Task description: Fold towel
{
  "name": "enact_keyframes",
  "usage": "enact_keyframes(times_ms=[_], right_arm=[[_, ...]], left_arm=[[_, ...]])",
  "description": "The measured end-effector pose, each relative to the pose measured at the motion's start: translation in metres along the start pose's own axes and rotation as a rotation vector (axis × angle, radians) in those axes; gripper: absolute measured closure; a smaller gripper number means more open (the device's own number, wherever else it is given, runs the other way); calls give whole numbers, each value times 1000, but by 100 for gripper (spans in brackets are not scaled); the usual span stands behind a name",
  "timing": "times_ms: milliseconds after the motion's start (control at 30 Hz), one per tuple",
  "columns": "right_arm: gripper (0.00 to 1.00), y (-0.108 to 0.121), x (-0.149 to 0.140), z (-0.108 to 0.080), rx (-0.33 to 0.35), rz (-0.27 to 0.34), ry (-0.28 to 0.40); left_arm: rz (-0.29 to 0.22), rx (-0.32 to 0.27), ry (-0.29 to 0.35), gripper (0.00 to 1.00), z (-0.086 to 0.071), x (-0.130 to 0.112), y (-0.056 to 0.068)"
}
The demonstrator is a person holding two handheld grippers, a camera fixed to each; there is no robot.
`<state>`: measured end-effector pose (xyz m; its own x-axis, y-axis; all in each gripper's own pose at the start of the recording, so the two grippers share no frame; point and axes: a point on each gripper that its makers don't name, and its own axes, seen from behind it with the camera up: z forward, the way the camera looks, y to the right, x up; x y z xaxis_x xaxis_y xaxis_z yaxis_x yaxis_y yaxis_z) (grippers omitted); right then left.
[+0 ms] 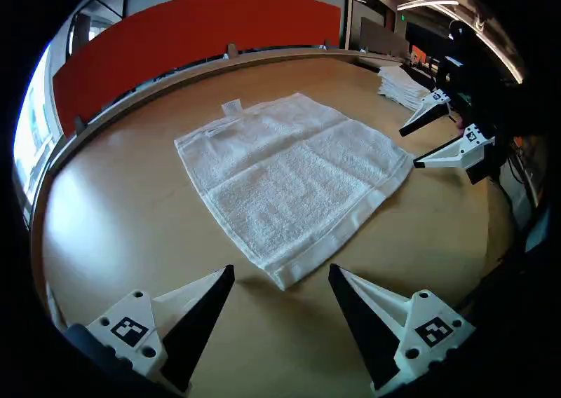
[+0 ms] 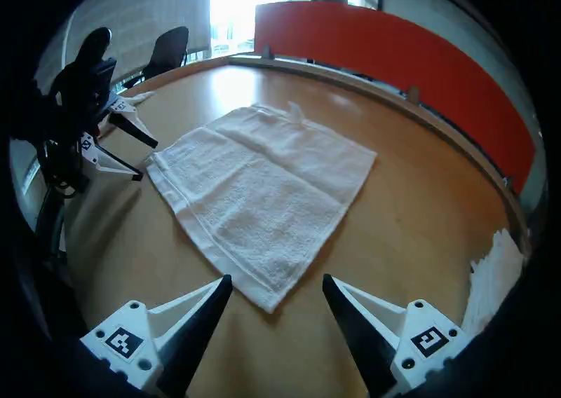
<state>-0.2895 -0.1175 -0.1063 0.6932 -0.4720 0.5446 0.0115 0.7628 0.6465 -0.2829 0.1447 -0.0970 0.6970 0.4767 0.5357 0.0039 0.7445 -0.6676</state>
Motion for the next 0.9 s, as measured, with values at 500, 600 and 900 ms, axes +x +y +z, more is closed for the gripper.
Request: enact_keyframes(times_ms=[500, 600, 900], right_arm=[[1, 0, -5, 6, 19, -11, -10], [2, 0, -7, 7, 25, -12, -14], [5, -2, -9, 7, 40, -14, -19]], left_arm=[[0, -2, -12, 0, 6, 1, 1], [3, -2, -13, 0, 6, 0, 1], [11, 3, -17, 0, 6, 0, 1]])
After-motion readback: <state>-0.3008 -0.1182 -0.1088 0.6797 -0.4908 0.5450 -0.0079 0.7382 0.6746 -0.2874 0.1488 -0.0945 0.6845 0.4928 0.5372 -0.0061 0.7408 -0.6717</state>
